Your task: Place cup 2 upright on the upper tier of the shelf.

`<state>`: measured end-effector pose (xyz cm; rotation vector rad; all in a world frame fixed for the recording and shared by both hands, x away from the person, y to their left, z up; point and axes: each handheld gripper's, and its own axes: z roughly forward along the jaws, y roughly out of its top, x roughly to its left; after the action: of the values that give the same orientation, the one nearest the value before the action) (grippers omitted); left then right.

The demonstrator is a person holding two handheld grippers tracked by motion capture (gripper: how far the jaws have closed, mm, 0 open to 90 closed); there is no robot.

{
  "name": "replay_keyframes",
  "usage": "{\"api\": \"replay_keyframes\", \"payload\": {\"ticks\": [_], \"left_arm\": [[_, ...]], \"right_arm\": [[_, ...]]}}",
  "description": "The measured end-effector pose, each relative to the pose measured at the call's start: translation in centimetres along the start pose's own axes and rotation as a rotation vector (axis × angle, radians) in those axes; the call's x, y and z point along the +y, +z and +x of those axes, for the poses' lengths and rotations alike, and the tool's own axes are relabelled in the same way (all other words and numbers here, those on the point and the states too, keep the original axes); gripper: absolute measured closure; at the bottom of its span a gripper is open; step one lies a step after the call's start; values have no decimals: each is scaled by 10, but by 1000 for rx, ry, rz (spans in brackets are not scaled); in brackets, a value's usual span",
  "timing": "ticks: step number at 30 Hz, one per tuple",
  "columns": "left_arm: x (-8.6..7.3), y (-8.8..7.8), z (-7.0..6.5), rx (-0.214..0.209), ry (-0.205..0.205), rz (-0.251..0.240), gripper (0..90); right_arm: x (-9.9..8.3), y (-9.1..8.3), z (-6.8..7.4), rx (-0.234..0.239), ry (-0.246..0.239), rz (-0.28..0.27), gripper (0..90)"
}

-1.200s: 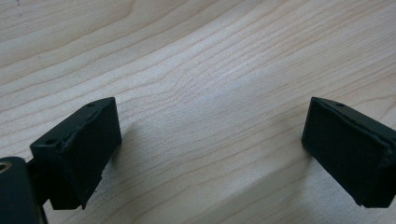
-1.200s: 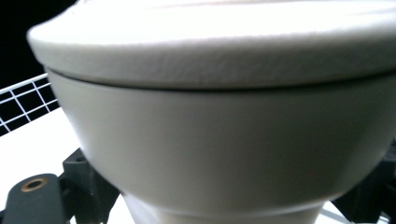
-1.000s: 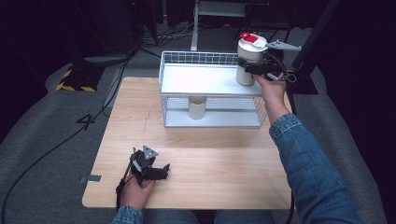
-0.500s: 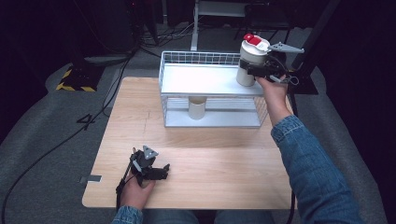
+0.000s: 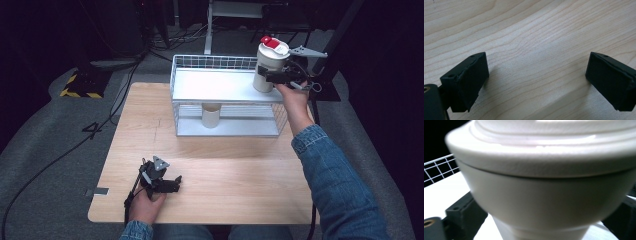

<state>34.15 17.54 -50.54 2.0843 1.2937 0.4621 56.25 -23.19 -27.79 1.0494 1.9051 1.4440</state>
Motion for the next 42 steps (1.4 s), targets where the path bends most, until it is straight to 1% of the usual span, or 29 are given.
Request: {"api": "replay_keyframes", "payload": {"ticks": [4, 5, 7, 8, 9, 10, 13, 17, 22, 25, 26, 29, 33, 37, 38, 39, 40, 42], "left_arm": [[0, 0, 0, 0, 0, 0, 53], [0, 0, 0, 0, 0, 0, 53], [0, 0, 0, 0, 0, 0, 53], [0, 0, 0, 0, 0, 0, 53], [0, 0, 0, 0, 0, 0, 53], [0, 0, 0, 0, 0, 0, 53], [0, 0, 0, 0, -1, 0, 53], [0, 0, 0, 0, 0, 0, 53], [0, 0, 0, 0, 0, 0, 53], [0, 0, 0, 0, 0, 0, 53], [0, 0, 0, 1, 0, 0, 54], [0, 0, 0, 1, 0, -1, 54], [0, 0, 0, 3, 1, -1, 53], [0, 0, 0, 1, 0, 0, 53], [0, 0, 0, 1, 0, 0, 53], [1, 1, 0, 1, 2, 0, 53], [1, 1, 0, 3, 4, 0, 52], [2, 1, -1, 2, -2, 1, 52]], "right_arm": [[1, -7, 0, 4, -4, -3, 13], [2, -13, 1, 8, -9, 14, 8], [3, -19, 2, 10, -18, 17, 4], [3, -19, 2, 10, -18, 17, 4], [4, -22, 4, 13, -24, 18, 4], [6, -31, 8, 13, -37, 23, 0], [7, -41, 11, 21, -49, 19, 0], [1, -56, 12, 44, -39, 2, 0], [-7, -74, 15, 73, -36, -5, 0], [-10, -80, 15, 86, -32, 0, 0], [-14, -87, 17, 96, -38, 5, 0], [-19, -95, 19, 109, -48, 15, 1], [-28, -107, 21, 119, -62, 10, 4], [-37, -119, 21, 125, -60, 10, 4], [-37, -119, 21, 125, -60, 10, 4], [-39, -122, 22, 123, -62, 15, 5], [-45, -128, 21, 125, -68, 26, 8], [-49, -130, 21, 127, -63, 42, 19]]}}
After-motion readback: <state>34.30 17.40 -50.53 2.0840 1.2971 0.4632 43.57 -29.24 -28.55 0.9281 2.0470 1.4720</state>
